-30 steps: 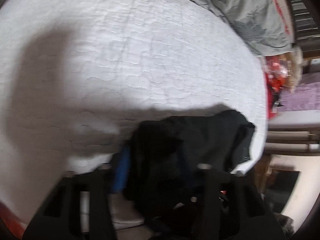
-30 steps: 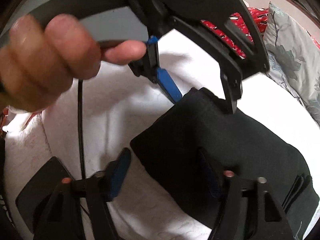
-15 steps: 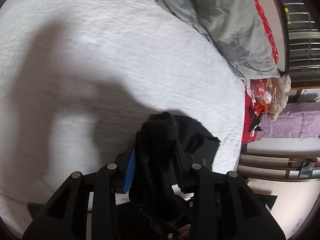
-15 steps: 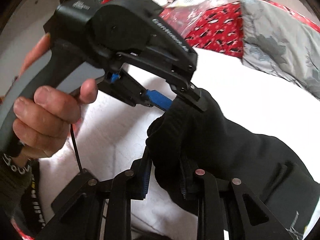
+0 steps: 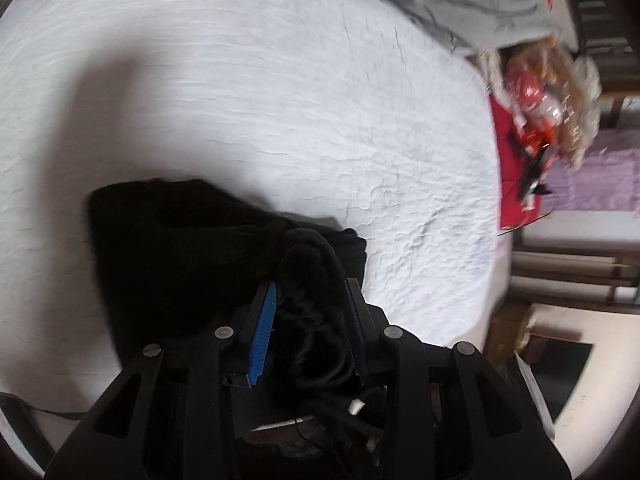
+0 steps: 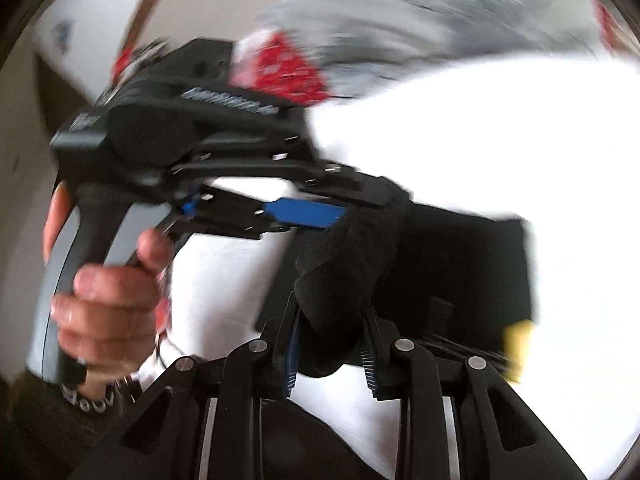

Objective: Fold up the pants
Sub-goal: 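Lift the pants edge with both grippers and fold it over the bundle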

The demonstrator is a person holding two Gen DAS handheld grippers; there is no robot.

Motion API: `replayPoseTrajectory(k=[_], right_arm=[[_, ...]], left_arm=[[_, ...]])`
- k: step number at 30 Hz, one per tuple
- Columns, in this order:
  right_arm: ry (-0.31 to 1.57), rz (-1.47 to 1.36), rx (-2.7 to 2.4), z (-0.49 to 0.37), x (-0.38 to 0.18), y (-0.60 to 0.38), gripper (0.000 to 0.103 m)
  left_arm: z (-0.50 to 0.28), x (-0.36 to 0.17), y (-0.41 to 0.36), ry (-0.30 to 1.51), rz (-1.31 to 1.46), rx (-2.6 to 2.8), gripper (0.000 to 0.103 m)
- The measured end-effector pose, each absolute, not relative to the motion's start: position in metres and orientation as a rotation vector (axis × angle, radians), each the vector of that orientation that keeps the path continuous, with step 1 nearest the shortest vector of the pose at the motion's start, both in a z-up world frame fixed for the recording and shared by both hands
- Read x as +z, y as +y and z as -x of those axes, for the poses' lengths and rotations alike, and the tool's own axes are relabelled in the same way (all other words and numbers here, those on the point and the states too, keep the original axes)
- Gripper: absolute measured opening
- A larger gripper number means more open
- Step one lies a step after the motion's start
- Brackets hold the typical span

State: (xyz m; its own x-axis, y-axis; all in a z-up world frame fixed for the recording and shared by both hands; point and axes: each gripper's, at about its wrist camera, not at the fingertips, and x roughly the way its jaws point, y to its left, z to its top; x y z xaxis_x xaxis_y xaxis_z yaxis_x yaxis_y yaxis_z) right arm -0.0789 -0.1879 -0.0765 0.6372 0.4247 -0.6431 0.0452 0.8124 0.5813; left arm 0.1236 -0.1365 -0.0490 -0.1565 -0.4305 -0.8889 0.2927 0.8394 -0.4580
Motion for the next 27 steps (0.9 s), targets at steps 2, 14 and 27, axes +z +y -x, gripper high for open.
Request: replayPoseTrajectory(k=[2,14,27], right_arm=[[0.913,-0.706,0.186,0.083,-0.096,-0.221,0.033],[0.815,-0.76,0.246,0.069,-0.074,-0.277,0.071],[0.933,-0.627,0.23,0.007,-0.097,-0.243,0.046]], left_arm=[[-0.119,-0.048,-0.147,1.623,0.096,-0.637,0.032],[-0.13,0.001,-0.028,1.353,0.222,-0.535,0.066],[-0.131,-0.052,-0.042,1.396,0.36,-0.484,0.058]])
